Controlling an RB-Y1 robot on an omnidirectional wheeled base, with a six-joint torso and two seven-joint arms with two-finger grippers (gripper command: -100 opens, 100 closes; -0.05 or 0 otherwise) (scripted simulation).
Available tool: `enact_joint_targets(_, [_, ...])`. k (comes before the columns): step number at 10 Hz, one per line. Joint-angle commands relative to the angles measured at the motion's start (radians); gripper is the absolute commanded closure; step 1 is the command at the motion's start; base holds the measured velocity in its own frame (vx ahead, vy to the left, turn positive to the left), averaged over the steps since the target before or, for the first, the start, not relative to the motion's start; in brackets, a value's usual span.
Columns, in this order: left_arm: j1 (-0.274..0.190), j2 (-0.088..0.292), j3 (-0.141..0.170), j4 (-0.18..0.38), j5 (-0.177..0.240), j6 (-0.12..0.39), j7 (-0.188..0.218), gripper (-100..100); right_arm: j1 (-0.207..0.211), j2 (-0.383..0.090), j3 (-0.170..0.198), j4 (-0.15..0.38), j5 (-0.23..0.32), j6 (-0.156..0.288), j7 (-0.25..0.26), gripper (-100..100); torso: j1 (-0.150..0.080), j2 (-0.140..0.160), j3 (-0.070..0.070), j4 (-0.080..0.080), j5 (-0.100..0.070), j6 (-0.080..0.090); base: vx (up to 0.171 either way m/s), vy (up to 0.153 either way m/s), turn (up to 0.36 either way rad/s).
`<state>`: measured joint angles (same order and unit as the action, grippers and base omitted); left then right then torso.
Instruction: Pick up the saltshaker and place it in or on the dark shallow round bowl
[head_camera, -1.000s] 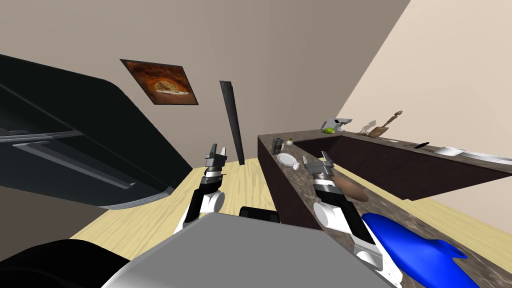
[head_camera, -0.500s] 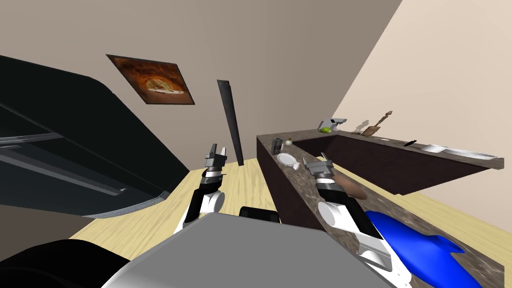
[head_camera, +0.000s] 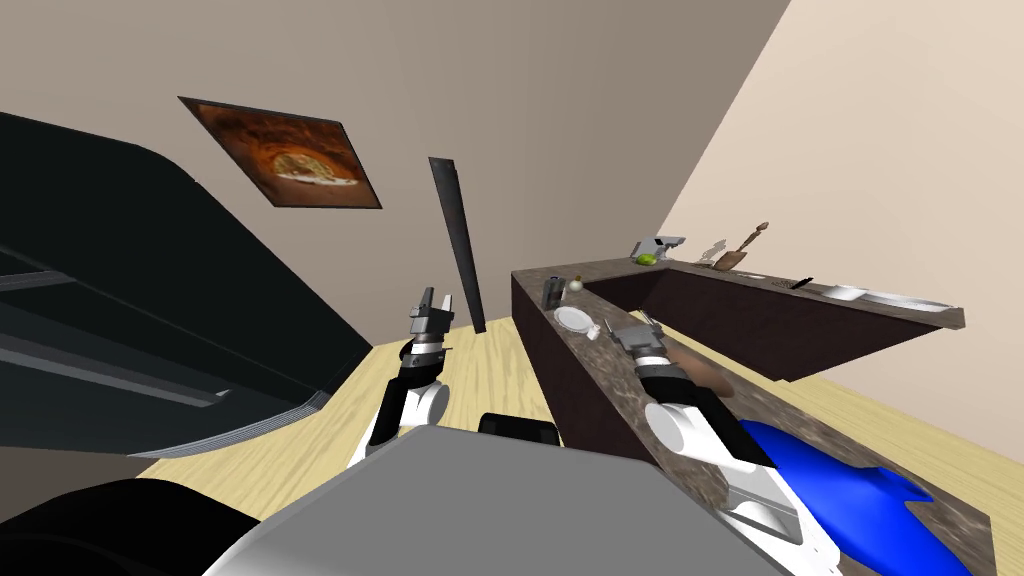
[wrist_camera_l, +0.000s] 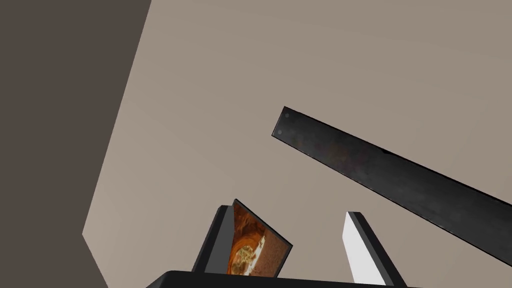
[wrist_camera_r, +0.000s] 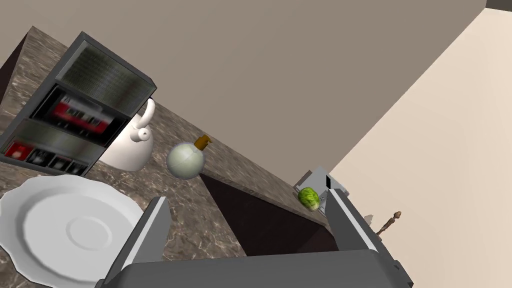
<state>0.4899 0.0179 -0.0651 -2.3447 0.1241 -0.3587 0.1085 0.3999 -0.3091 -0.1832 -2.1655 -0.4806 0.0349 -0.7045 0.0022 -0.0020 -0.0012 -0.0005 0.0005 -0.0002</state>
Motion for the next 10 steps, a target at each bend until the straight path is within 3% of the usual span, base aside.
enact_joint_targets(1, [0.000, 0.000, 0.000, 0.000, 0.000, 0.000, 0.000, 0, -0.007, -0.013, -0.018, 0.004, -0.045, 0.050, -0.050, -100, 0.000, 0.000, 0.000, 0.000, 0.000, 0.000, 0.037, 0.045, -0.083])
enact_joint_targets(2, [0.000, 0.000, 0.000, 0.000, 0.000, 0.000, 0.000, 0, -0.007, -0.013, -0.018, 0.004, -0.045, 0.080, -0.057, -100, 0.000, -0.001, 0.000, 0.000, 0.000, 0.000, 0.032, 0.042, -0.043])
enact_joint_targets(3, [0.000, 0.000, 0.000, 0.000, 0.000, 0.000, 0.000, 0, -0.012, -0.030, -0.035, 0.012, -0.086, 0.111, -0.096, -100, 0.000, 0.000, 0.000, 0.000, 0.000, 0.000, 0.048, 0.050, -0.082])
enact_joint_targets(4, [0.000, 0.000, 0.000, 0.000, 0.000, 0.000, 0.000, 0, -0.012, -0.030, -0.035, 0.012, -0.086, 0.138, -0.105, -100, 0.001, -0.001, -0.001, 0.000, 0.000, 0.000, 0.042, 0.041, -0.045])
enact_joint_targets(7, [0.000, 0.000, 0.000, 0.000, 0.000, 0.000, 0.000, 0, -0.019, -0.061, -0.068, 0.029, -0.162, 0.227, -0.192, -100, 0.000, -0.001, -0.001, 0.000, 0.000, 0.000, 0.043, 0.041, -0.069])
enact_joint_targets(9, [0.000, 0.000, 0.000, 0.000, 0.000, 0.000, 0.000, 0, -0.019, -0.061, -0.068, 0.029, -0.162, 0.261, -0.197, -100, 0.000, -0.001, -0.001, 0.000, 0.000, 0.000, 0.031, 0.029, -0.015])
enact_joint_targets(10, [0.000, 0.000, 0.000, 0.000, 0.000, 0.000, 0.000, 0, -0.022, -0.076, -0.084, 0.039, -0.197, 0.300, -0.241, -100, -0.001, 0.000, 0.000, 0.000, 0.000, 0.000, 0.034, 0.030, -0.067])
